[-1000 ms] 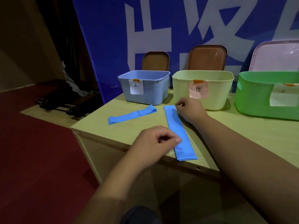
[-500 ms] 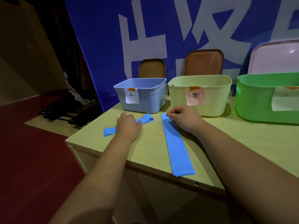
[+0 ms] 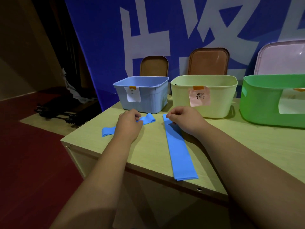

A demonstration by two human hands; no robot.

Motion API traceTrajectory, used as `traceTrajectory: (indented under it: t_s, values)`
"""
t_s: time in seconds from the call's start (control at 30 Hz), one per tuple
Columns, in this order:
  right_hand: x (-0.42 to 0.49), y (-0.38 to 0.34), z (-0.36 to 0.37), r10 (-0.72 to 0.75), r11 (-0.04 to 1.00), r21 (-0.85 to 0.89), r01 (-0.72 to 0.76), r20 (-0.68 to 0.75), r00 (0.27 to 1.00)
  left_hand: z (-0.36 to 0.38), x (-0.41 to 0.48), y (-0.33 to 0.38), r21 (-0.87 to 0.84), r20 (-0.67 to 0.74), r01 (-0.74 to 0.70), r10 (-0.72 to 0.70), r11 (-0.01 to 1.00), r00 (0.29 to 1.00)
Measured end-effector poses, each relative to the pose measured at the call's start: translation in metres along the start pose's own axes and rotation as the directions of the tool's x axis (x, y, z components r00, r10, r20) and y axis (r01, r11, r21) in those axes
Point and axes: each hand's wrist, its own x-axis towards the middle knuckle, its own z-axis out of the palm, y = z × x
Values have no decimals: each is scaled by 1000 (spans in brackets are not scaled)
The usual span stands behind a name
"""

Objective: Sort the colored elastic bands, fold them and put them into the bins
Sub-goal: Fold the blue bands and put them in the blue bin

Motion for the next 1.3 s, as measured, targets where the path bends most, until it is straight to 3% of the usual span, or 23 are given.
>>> traceTrajectory:
  t_s: [0.1,0.2,0.27,0.37,0.47,0.73,0.97,1.3]
  values:
    - [1,0,0,5,1000,-3,-5,-12,1000,-4,-3,2,-50,-3,13,-14,999,1000]
    - [3,1,2,-42,998,-48,41,-33,999,-10,-13,9,-168,-23,-73,70,983,997]
    - [3,-1,3,-118,992,-59,116,-42,992,-16,-22,18,-321,-11,-116,119,940,993]
    - [3,-5,8,-235,969,-65,236,23,972,-24,-33,33,-553,79,-41,101,832,992]
    - [4,-8,14,-274,959,-58,278,74,959,-28,-36,39,-632,127,-8,114,775,985]
    - [10,-9,16,-269,962,-39,272,59,961,-31,-37,38,-719,156,15,141,695,978]
    - [6,-10,17,-231,972,52,229,52,971,-33,-42,37,-666,231,17,184,746,955]
    - [6,-11,17,-194,981,21,193,25,981,-33,-42,39,-650,196,32,127,760,972]
